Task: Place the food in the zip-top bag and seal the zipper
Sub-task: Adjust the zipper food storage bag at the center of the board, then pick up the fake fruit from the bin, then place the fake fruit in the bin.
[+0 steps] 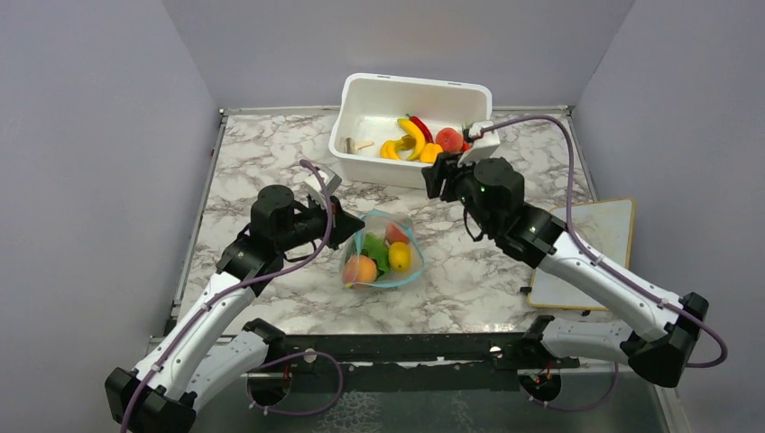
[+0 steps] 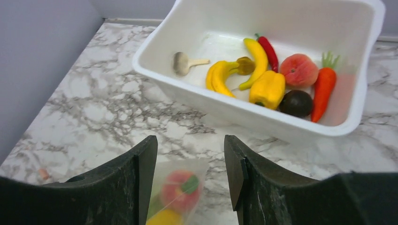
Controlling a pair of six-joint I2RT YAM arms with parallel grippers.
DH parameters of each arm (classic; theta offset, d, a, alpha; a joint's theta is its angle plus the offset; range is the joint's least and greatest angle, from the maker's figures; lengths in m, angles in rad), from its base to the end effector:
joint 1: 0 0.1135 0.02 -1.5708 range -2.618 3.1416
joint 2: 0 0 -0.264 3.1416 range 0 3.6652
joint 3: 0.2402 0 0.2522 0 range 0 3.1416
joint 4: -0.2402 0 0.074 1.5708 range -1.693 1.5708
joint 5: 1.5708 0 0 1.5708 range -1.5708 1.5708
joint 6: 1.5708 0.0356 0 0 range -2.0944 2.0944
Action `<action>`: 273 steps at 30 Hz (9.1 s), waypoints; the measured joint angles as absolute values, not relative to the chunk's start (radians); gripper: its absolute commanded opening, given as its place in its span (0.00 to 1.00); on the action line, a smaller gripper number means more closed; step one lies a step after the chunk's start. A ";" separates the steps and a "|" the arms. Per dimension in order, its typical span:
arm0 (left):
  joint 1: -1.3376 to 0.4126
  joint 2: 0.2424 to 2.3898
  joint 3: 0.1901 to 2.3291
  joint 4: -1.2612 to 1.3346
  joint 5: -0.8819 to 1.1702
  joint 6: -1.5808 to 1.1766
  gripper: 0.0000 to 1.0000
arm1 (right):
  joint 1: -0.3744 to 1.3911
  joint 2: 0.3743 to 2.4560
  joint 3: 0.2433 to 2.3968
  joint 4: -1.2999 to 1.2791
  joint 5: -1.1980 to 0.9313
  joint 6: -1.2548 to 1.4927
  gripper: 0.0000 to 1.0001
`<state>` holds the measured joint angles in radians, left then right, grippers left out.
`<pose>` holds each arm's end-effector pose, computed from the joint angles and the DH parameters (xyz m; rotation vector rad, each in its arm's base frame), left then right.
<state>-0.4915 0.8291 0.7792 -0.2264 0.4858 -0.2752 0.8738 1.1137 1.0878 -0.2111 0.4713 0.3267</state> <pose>0.1604 -0.1047 0.3271 0.5579 1.8472 -0.9721 0.1746 0.1834 0.3792 -0.1561 1.7958 0.4366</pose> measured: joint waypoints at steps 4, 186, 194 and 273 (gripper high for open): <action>-0.492 0.830 0.753 -0.189 0.486 -0.262 0.00 | 0.783 1.223 1.198 -0.243 0.427 0.272 0.59; -0.506 0.827 0.759 -0.141 0.369 -0.530 0.00 | 0.496 1.131 1.125 -0.407 -0.293 0.339 0.34; -0.506 0.847 0.789 -0.150 0.350 -0.545 0.00 | 0.574 0.980 1.050 -0.328 -0.401 0.446 0.34; -0.506 0.864 0.820 -0.147 0.351 -0.614 0.00 | 1.007 1.066 1.138 -0.566 0.155 0.358 0.45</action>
